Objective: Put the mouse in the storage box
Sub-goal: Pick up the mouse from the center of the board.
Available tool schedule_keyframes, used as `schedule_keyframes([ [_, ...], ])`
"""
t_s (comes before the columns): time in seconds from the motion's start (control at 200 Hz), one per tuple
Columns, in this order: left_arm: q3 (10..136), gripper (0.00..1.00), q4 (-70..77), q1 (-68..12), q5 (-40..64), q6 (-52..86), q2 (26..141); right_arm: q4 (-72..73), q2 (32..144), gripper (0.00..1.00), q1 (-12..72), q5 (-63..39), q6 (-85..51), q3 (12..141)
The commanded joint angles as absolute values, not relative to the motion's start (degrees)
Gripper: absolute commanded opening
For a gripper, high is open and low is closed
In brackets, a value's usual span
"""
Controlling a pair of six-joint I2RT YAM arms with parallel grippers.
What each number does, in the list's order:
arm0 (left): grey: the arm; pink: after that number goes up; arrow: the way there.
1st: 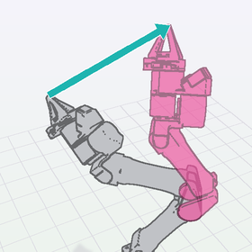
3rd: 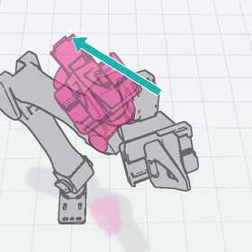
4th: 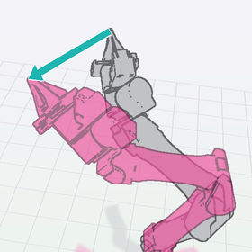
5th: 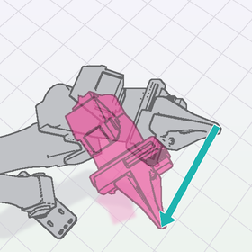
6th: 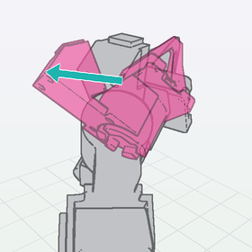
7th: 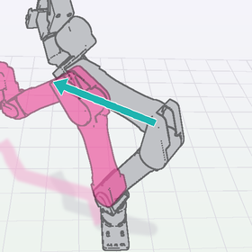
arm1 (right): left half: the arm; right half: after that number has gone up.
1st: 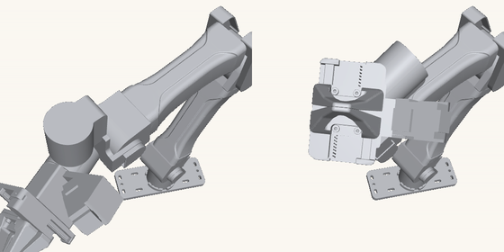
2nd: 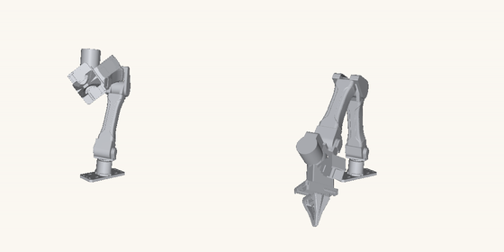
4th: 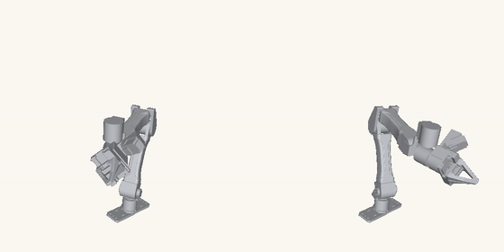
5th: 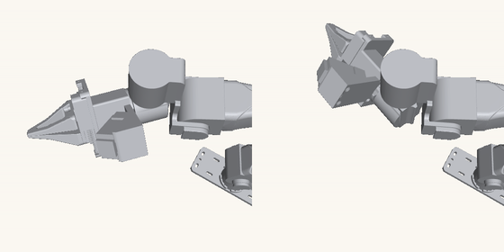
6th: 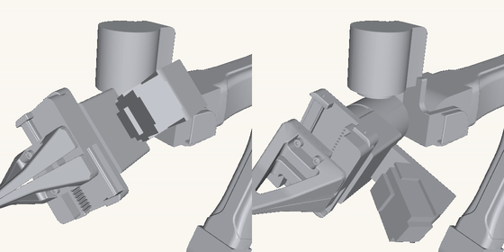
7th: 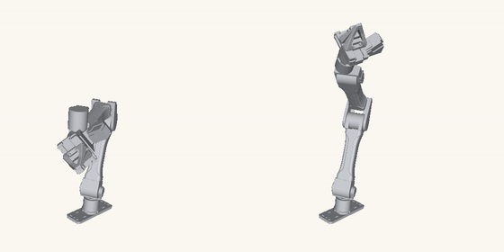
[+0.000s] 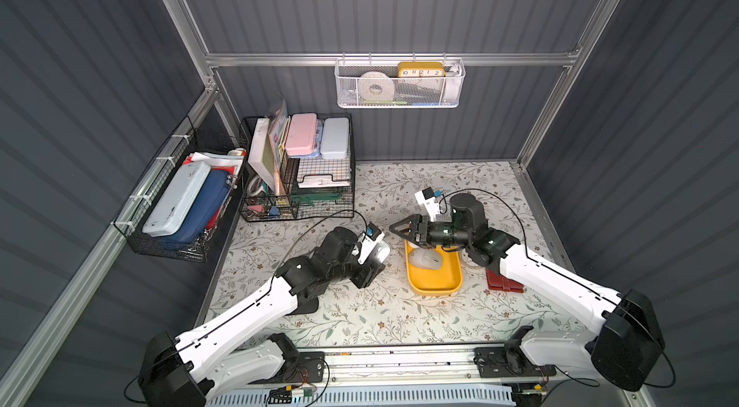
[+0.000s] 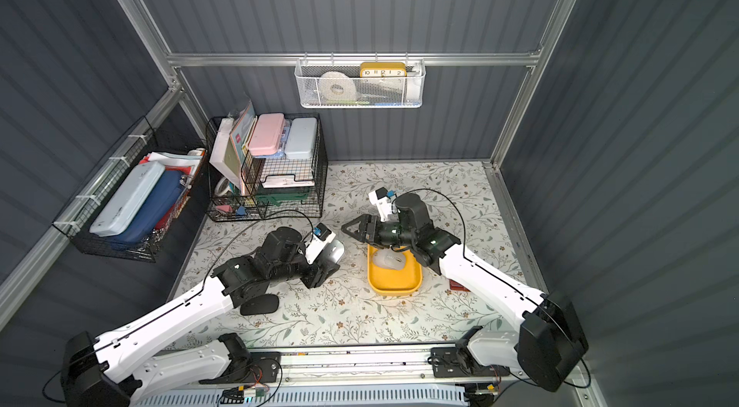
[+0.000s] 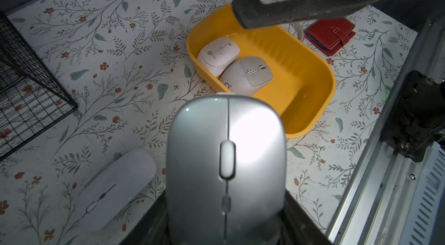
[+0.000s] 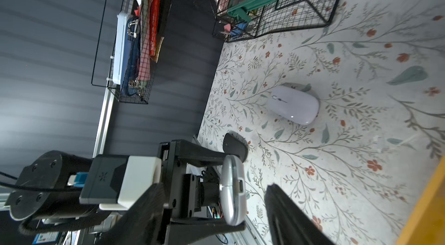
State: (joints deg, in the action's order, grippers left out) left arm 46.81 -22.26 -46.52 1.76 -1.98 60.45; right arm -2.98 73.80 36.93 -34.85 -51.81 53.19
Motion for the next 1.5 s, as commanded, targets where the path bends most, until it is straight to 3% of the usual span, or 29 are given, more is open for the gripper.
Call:
schedule_keyframes([
  [0.0, 48.51, 0.24, -20.66, -46.85, 3.3, -4.83, 60.73, -4.55, 74.0, 0.71, 38.38, -35.35, -50.39, 54.69],
  [1.491, 46.71, 0.24, -19.72, -46.84, 6.15, -6.05, 58.48, -8.01, 75.04, 0.7, 43.8, -33.79, -49.95, 54.57],
])
